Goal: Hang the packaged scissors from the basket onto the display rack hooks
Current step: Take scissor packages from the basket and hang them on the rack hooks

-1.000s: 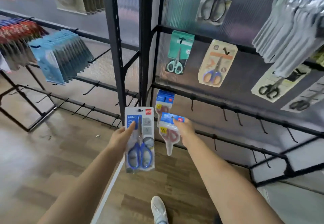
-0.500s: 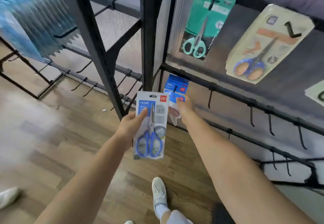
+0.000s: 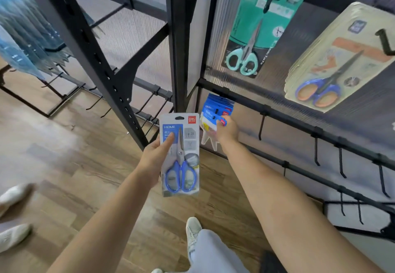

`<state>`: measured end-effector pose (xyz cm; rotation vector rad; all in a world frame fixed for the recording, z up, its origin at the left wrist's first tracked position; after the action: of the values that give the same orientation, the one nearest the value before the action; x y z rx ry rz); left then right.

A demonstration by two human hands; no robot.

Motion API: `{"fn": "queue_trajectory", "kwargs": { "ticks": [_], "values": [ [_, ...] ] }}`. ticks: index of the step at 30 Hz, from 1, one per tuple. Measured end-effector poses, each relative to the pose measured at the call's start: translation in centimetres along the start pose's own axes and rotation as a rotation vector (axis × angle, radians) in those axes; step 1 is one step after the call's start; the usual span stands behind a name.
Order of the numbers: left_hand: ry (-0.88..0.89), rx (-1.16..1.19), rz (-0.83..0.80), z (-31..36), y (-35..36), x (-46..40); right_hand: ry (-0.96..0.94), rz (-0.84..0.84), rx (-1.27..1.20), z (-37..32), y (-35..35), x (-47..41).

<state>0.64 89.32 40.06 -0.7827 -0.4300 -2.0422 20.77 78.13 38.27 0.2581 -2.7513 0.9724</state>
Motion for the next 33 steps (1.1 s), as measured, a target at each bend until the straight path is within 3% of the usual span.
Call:
{"fn": "queue_trajectory", "kwargs": {
  "ticks": [8,13,18,26,30,33],
  "values": [
    [-0.001,-0.007,-0.018,-0.2,0.7,-0.9,-0.076,0.055,0.103,-0.8,-0.3,-2.2],
    [-0.009,-0.028,0.022,-0.3,0.7,-1.5,-0.115,0.036,0.292,-1.6,-0.1,-3.0],
    [-0.006,-0.067,0.004,-0.2,1.1,-1.6,-0.099,0.007,0.322,-1.4,-0.2,-2.6],
    [0.012,-0.116,-0.066,-0.3,2.3,1.3,-0.089,-0.068,0.174,-2.0,-3.7,1.0],
    [0.062,-0.173,-0.119,-0.4,2.7,4.0,-0.019,-0.130,-0.168,-3.6,-7.1,5.8],
    [0.099,-0.203,-0.191,-0.9,3.2,7.3,-0.084,-0.173,-0.273,-4.9,-10.4,10.7]
  ]
}}
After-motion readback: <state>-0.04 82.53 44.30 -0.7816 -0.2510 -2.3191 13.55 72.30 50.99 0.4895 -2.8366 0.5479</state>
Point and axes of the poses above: each hand's wrist, its own x-axis away from the middle knuckle, its own y-axis out of the palm, z = x × y, the point moved 10 cm from there along -x, towards the middle knuckle, and after that the axes turned 12 degrees about z, right-handed, at the moved point
